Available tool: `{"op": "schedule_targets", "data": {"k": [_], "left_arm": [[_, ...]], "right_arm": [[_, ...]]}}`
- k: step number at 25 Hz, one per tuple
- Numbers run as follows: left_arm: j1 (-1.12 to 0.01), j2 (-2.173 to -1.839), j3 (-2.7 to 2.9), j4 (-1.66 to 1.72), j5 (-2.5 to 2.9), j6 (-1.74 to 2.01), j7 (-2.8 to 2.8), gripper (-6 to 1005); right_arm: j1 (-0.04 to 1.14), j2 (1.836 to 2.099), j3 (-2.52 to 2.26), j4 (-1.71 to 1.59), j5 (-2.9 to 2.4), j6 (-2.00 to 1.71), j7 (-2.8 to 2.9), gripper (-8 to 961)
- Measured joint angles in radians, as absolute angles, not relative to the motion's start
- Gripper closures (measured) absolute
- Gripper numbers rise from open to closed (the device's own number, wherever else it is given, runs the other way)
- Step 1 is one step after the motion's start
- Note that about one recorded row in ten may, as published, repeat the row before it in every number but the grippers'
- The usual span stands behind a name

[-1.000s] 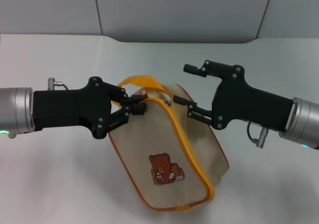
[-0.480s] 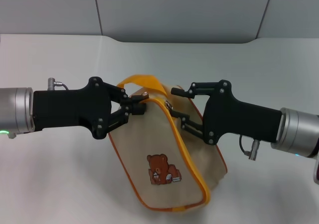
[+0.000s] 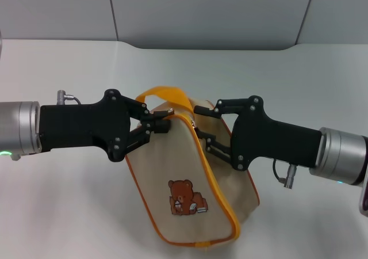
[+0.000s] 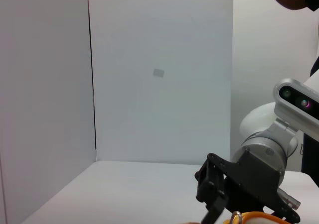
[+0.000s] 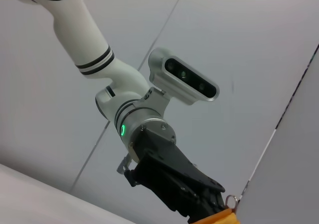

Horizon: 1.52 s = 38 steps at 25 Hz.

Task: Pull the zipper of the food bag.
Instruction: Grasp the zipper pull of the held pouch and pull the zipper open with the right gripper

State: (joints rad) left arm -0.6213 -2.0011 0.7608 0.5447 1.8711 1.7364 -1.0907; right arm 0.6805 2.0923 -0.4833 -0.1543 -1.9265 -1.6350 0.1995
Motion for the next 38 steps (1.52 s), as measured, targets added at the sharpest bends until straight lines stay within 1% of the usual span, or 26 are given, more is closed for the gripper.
{"op": "schedule_targets", "data": {"k": [1,8,13,17,19,20,22,24,25,26,32,38], "left_arm": [[-0.621,-2.001,0.761,0.545,1.870,1.737,-1.091,938],[-0.619,-2.002,0.761,0.545,1.867,1.738,-1.091,942],[-0.619,-2.002,0.761,0.544,1.866,1.738,-1.091,943],[-0.616,-2.002,0.755,0.544,1.865,1.738,-1.091,944],[-0.611,-2.002,0.735,0.538,1.864,1.729,-1.090,945],[-0.608,-2.002,0.725,0.535,1.864,1.722,-1.089,945],[-0.598,-2.002,0.695,0.523,1.863,1.694,-1.084,945],[-0.589,-2.002,0.675,0.510,1.863,1.669,-1.080,946],[-0.582,-2.002,0.663,0.504,1.863,1.650,-1.078,946],[-0.579,-2.002,0.660,0.503,1.863,1.646,-1.077,947],[-0.574,-2.004,0.656,0.502,1.863,1.634,-1.076,948],[-0.568,-2.009,0.606,0.442,1.861,1.637,-1.053,950]], "right_arm": [[0.681,2.092,-0.483,-0.154,-1.928,-1.635,0.199,622],[0.681,2.092,-0.483,-0.153,-1.930,-1.635,0.190,740],[0.680,2.092,-0.483,-0.153,-1.931,-1.635,0.190,948],[0.678,2.092,-0.494,-0.156,-1.932,-1.635,0.189,951],[0.664,2.087,-0.511,-0.161,-1.932,-1.636,0.189,953],[0.629,2.083,-0.543,-0.178,-1.932,-1.646,0.190,954],[0.606,2.082,-0.561,-0.192,-1.933,-1.655,0.192,954],[0.545,2.081,-0.585,-0.231,-1.933,-1.677,0.198,954],[0.491,2.081,-0.591,-0.257,-1.933,-1.701,0.204,954],[0.472,2.081,-0.591,-0.265,-1.933,-1.712,0.210,954],[0.444,2.081,-0.593,-0.278,-1.931,-1.721,0.244,953],[0.440,2.081,-0.531,-0.276,-1.872,-1.725,0.340,894]]}}
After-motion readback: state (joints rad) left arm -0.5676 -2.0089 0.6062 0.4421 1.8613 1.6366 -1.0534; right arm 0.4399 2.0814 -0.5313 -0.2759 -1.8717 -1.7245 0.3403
